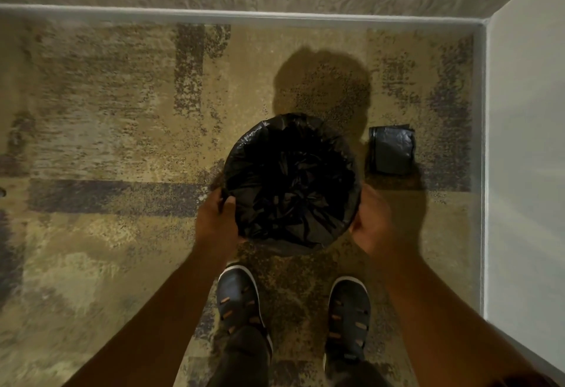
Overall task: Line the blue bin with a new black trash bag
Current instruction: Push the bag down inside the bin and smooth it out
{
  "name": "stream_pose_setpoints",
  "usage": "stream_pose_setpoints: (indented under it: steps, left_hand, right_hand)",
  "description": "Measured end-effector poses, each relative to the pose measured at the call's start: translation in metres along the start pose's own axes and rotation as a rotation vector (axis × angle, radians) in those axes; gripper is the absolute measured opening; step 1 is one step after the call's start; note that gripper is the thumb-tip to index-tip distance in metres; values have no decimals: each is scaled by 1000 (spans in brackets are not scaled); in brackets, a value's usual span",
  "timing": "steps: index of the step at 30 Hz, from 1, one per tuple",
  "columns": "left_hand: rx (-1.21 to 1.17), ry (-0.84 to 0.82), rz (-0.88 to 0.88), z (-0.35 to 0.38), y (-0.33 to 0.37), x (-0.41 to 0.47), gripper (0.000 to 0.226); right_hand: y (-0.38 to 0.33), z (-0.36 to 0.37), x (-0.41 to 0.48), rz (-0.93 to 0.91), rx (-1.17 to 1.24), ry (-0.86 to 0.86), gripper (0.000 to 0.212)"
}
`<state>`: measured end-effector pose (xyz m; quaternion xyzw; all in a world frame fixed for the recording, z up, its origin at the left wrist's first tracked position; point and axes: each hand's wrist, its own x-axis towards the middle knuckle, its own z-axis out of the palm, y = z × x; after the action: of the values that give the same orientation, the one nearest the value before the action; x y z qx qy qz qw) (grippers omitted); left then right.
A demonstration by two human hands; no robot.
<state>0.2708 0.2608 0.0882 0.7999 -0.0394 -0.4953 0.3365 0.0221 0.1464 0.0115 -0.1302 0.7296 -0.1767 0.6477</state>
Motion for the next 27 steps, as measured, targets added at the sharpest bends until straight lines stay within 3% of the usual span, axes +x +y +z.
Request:
stream_pose_setpoints:
  steps: [3,5,8,9,10,11,13,15,19,22,25,27]
  left_hand:
    - [-9,-3,-7,-2,-2,1,35]
    - [-11,-10,-16,-3,-5,4,35]
    - [-3,-1,-18,-2,-7,7,37]
    - [5,9,-25,-1,-7,7,38]
    - [7,19,-37,0,-6,8,41]
    - [4,25,-49,0,-6,9,43]
    - [11,22,-55,0,-5,9,46]
    - [24,11,-48,-1,-8,11,46]
    - [24,9,3,-1,-10,12,22]
    - [32,-11,18,-3,-11,13,24]
    - [34,-35,19,-6,-13,13,37]
    - [34,-39,31,-7,-13,13,33]
  right_hand:
    - [0,8,6,6,-76,52,23]
    - [-7,3,-6,-127,-176,132,20]
    - [-20,-9,-36,-775,-595,581,27]
    - [-25,-2,-50,-1054,-701,611,19]
    - [-29,9,-63,-1266,-815,497,12]
    - [-30,24,-72,-1370,-926,271,9]
    - [-24,52,-75,-1334,-1291,-222,15]
    - [-14,71,-61,-1225,-1719,-441,27]
    - [-6,86,-22,-881,-2146,-476,69]
    - [2,94,2,-760,-2212,-503,92]
    - [5,97,17,-711,-2226,-524,100]
    - [6,97,23,-669,-2236,-538,102]
